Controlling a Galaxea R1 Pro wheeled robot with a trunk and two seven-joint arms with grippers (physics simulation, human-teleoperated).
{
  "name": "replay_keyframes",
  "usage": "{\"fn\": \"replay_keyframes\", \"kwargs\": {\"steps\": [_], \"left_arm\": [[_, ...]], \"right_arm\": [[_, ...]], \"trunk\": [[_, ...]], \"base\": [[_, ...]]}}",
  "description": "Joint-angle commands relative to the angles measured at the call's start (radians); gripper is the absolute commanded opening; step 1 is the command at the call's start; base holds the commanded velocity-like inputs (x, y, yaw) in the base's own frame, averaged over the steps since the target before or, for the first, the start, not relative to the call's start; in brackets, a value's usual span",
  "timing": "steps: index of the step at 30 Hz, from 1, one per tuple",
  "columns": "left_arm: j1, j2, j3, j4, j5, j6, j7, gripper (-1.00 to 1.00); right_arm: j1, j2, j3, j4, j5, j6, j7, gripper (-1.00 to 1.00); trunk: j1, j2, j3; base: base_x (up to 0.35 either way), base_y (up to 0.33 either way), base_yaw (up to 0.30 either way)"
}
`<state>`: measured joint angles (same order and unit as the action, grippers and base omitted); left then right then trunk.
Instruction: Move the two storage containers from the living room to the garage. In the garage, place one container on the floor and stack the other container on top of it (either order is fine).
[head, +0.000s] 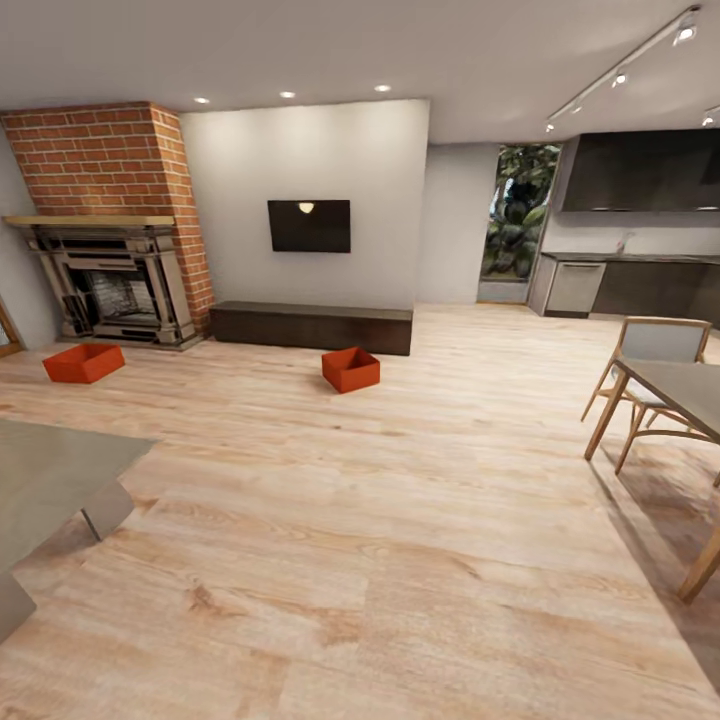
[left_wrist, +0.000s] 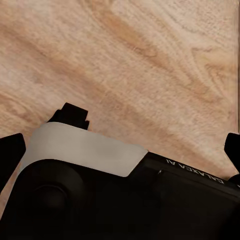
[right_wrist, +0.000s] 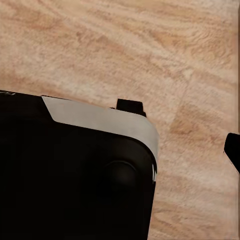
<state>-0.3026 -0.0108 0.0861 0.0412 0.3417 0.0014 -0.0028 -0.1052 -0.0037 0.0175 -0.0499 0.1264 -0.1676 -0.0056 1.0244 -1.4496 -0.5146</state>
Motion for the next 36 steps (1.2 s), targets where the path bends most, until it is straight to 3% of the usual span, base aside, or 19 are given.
{"fn": "replay_keyframes", "kwargs": {"steps": [1, 36], "left_arm": [[-0.001, 0.000, 0.008, 0.002, 0.001, 0.000, 0.000, 1.00], [-0.001, 0.000, 0.009, 0.002, 0.002, 0.000, 0.000, 1.00]], "right_arm": [[-0.001, 0.000, 0.001, 0.001, 0.007, -0.003, -0.001, 1.00], [-0.001, 0.001, 0.001, 0.001, 0.007, -0.003, -0.001, 1.00]], "trunk": [[0.001, 0.000, -0.001], [0.001, 0.000, -0.001]], "base": [[0.342, 0.000, 0.000], [0.342, 0.000, 0.000]]}}
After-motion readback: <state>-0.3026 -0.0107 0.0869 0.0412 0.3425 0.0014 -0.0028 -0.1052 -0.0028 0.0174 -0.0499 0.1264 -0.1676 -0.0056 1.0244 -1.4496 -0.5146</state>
